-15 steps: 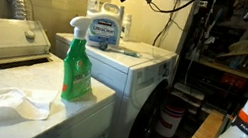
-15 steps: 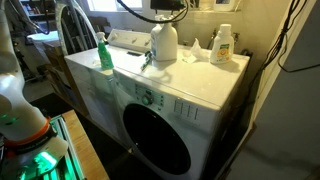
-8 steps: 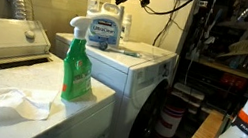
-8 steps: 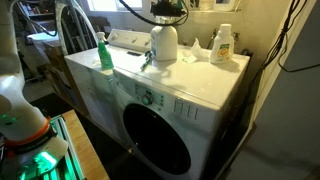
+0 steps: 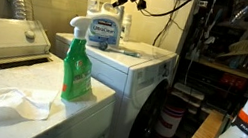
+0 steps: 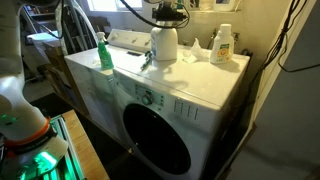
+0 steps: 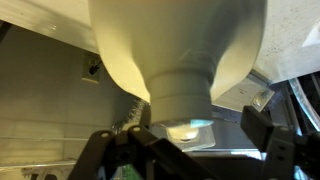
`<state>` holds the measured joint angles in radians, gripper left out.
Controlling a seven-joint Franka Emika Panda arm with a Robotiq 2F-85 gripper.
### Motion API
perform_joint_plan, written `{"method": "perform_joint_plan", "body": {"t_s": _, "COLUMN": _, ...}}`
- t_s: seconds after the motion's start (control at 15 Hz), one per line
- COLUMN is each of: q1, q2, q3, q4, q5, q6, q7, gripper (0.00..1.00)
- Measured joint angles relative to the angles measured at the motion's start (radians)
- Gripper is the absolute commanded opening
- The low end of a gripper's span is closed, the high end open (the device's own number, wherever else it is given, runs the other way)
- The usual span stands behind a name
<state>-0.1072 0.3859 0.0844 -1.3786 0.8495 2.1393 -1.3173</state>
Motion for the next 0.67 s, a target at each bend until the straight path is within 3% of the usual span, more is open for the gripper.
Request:
{"method": "perform_joint_plan", "body": {"t_s": 0.47, "q1": 0.000, "q2": 0.022, "q3": 0.000, "q4": 0.021, "q5": -0.004, "q6": 0.022, "q7": -0.042, "gripper": 0.05}}
{"method": "perform_joint_plan", "body": {"t_s": 0.67, "q1": 0.004, "q2": 0.023, "q3": 0.000, "q4": 0.023, "q5": -0.029, "q6": 0.032, "q7": -0.042, "gripper": 0.07}}
